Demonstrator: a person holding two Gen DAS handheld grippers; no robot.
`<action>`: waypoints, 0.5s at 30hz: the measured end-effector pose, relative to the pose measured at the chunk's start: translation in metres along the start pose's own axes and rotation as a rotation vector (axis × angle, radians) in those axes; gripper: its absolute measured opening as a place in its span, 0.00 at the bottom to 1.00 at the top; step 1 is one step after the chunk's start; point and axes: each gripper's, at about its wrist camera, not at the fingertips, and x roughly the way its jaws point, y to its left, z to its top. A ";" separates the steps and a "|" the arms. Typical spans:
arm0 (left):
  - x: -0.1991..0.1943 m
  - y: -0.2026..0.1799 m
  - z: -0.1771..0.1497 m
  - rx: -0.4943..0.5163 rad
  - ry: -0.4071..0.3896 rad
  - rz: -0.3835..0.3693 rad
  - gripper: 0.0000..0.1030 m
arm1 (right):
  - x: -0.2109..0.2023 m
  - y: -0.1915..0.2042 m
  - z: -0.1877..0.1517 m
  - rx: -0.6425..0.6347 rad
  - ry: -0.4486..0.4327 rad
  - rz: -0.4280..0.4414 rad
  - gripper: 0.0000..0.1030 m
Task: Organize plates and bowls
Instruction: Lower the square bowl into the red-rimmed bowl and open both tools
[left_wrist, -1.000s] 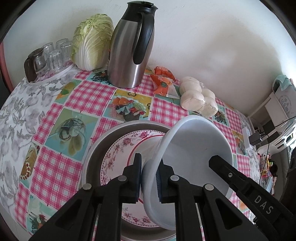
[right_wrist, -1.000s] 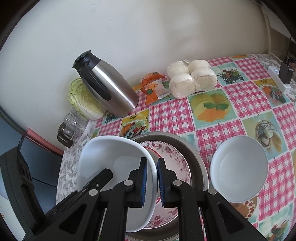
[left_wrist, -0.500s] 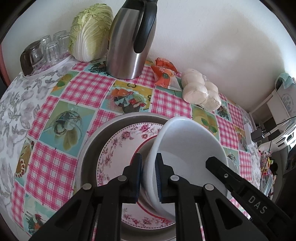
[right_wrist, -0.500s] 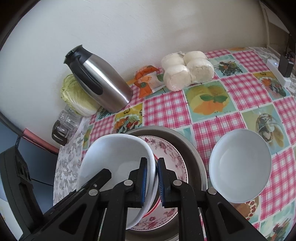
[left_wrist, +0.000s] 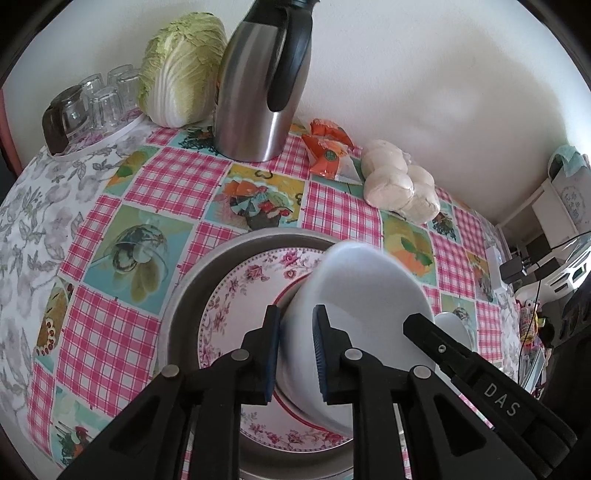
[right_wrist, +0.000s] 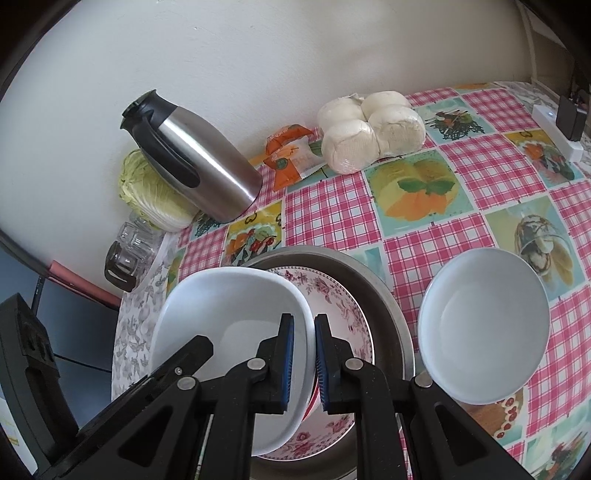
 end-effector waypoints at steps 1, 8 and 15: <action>-0.003 0.001 0.000 0.000 -0.010 0.000 0.16 | -0.001 0.000 0.000 0.000 -0.001 0.005 0.13; -0.012 0.003 0.001 0.000 -0.032 -0.004 0.16 | -0.005 0.004 0.001 -0.014 -0.011 0.005 0.14; -0.011 0.003 0.000 -0.005 -0.030 0.001 0.16 | -0.007 0.009 0.001 -0.034 -0.032 0.005 0.14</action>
